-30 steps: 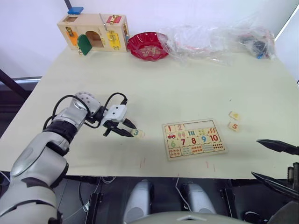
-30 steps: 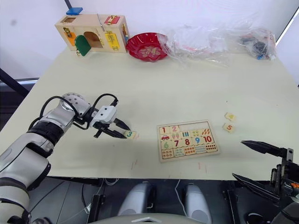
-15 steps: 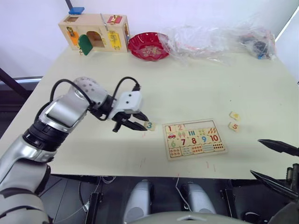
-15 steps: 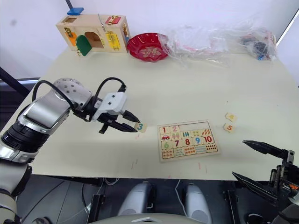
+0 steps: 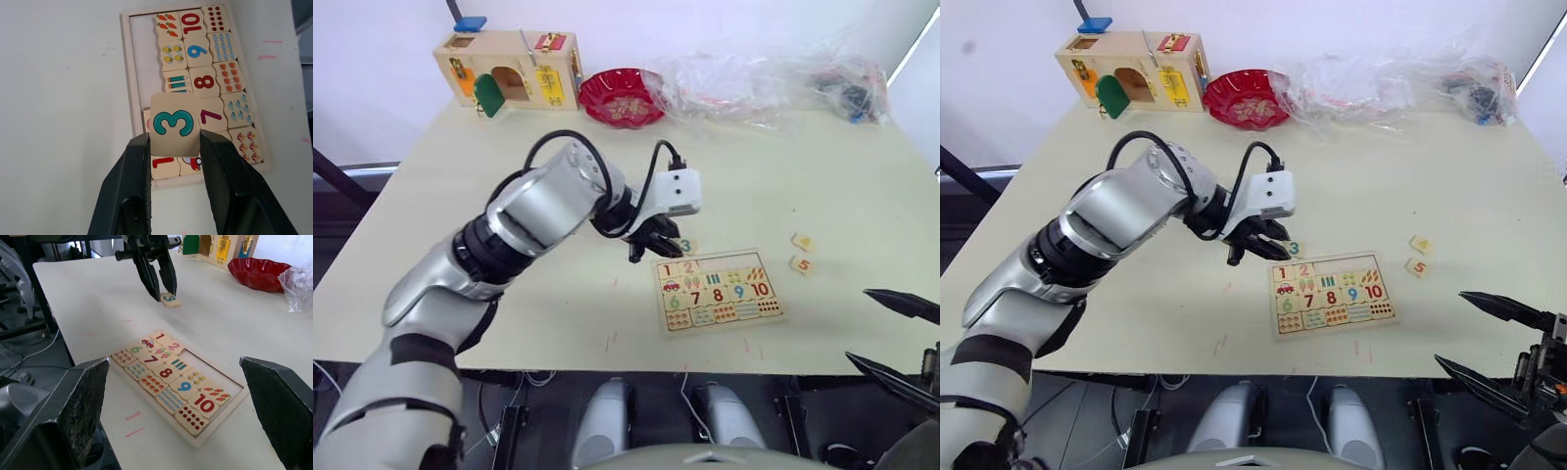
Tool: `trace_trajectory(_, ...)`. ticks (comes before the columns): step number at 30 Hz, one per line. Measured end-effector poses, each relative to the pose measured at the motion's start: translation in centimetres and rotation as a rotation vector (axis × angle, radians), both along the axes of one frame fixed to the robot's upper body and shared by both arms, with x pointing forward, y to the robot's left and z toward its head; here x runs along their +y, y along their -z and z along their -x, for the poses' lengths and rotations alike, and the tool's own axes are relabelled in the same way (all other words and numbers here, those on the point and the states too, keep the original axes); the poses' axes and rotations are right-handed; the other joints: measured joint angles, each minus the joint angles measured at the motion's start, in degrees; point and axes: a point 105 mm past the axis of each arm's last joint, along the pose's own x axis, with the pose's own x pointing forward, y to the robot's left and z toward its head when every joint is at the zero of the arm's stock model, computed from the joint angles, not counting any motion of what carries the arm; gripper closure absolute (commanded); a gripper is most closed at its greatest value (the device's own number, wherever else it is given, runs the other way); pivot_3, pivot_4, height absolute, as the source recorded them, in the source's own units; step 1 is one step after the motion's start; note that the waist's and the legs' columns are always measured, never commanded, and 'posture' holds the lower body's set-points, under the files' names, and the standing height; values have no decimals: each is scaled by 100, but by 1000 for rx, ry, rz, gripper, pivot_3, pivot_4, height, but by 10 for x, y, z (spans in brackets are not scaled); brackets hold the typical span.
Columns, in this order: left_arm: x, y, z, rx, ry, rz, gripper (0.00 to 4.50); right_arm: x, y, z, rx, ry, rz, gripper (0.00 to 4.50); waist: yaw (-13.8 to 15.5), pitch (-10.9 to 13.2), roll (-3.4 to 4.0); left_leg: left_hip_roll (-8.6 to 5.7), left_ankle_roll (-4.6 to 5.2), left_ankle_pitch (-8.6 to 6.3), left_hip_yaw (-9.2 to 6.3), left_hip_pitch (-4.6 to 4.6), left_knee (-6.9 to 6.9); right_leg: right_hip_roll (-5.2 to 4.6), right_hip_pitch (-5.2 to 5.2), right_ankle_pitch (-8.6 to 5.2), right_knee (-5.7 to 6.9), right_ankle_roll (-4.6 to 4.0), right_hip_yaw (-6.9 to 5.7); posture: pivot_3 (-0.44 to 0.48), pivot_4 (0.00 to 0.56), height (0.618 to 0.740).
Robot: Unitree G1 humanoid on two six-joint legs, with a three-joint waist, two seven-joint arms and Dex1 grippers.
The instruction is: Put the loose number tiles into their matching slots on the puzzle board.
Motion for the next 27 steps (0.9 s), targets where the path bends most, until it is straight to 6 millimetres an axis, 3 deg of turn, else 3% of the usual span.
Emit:
trace_trajectory(11,-35,27,-4,21,-16,-65,3549,-3,1,-3,-33,24,21,0,15,0,2,-6,0,0,-3,-4,3,0,1,0,-1,2,8,0,150,740)
trace_trajectory(27,-51,43,-13,18,-130,-99,3549,-4,5,0,-48,45,20,0,11,1,4,-6,0,0,-4,-6,2,0,0,-1,-2,2,8,0,150,740)
